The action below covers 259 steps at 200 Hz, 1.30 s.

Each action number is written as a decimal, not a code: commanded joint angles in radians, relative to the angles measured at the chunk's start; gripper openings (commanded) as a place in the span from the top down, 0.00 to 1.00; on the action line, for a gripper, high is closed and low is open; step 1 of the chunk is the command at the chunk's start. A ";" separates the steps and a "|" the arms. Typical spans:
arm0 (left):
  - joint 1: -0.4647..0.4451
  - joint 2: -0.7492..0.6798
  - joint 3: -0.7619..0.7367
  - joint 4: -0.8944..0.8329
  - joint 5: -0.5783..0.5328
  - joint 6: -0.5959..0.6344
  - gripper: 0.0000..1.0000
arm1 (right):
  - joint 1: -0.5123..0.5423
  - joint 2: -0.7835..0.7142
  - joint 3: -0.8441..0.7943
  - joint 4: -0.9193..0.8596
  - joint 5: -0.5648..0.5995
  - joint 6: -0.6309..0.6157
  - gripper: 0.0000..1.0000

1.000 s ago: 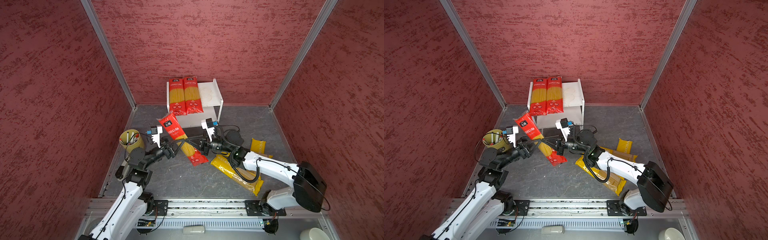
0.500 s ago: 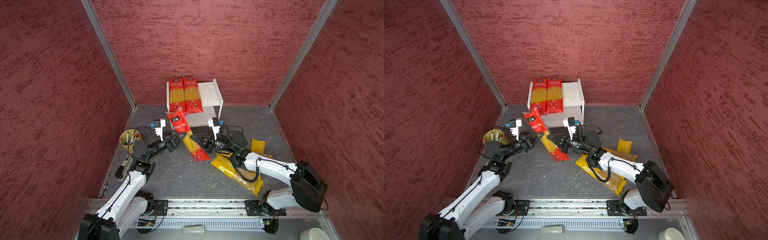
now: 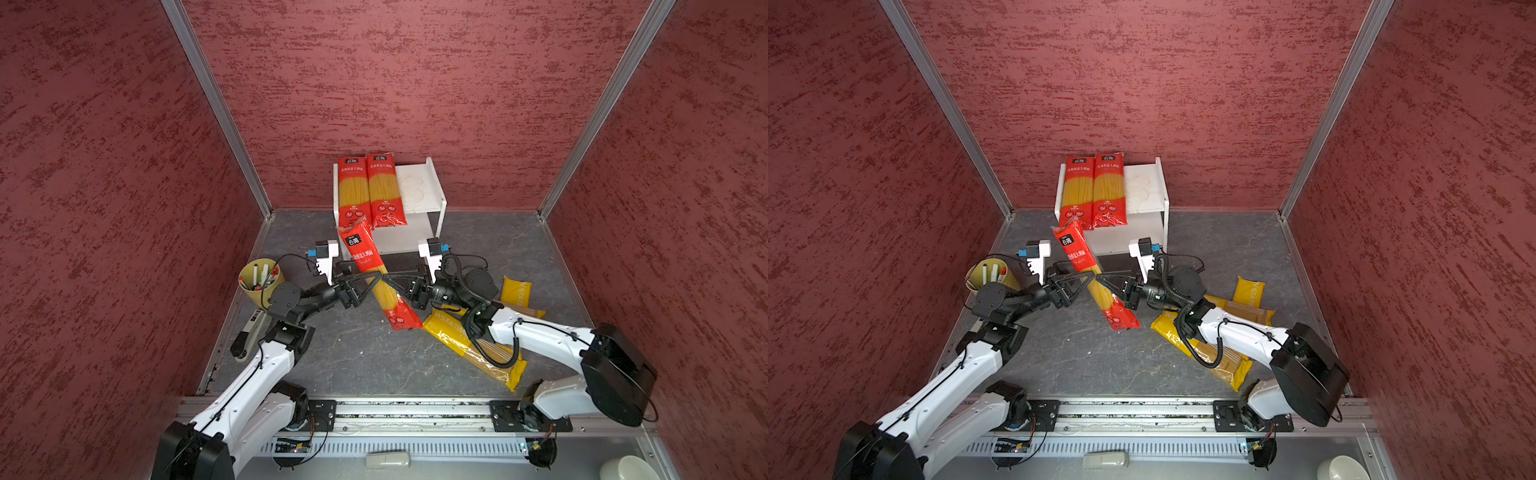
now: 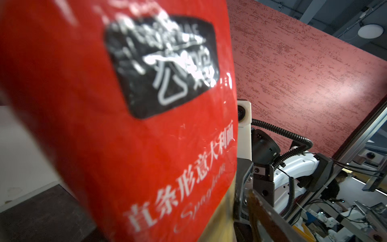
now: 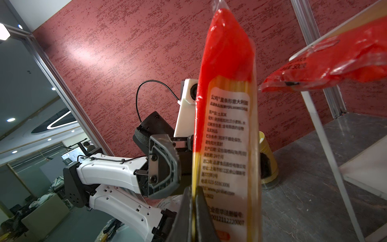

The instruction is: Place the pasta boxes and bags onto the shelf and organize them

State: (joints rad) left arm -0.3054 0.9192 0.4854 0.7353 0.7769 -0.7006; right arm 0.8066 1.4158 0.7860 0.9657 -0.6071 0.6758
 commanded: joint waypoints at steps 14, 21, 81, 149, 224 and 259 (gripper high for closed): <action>0.000 0.090 0.079 0.089 0.039 0.008 0.15 | -0.009 -0.047 0.039 0.151 -0.018 0.033 1.00; 0.000 0.097 0.085 0.089 0.044 0.011 0.15 | -0.012 -0.053 0.034 0.158 -0.016 0.039 1.00; -0.001 0.121 0.125 0.098 0.096 -0.003 0.23 | -0.043 -0.066 -0.006 0.198 0.002 0.072 1.00; -0.020 0.018 0.163 -0.110 0.063 0.088 0.51 | -0.052 -0.027 -0.025 0.208 0.056 0.107 1.00; -0.172 0.025 0.278 -0.423 -0.104 0.276 0.67 | -0.046 0.032 -0.034 0.264 0.105 0.153 1.00; -0.175 0.013 0.290 -0.467 -0.158 0.260 0.82 | -0.046 0.032 -0.041 0.235 0.125 0.137 1.00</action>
State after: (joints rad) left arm -0.4454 0.9474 0.7498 0.3340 0.5949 -0.4541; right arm 0.7609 1.4464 0.7277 1.1313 -0.5686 0.8043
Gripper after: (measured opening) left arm 0.323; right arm 0.053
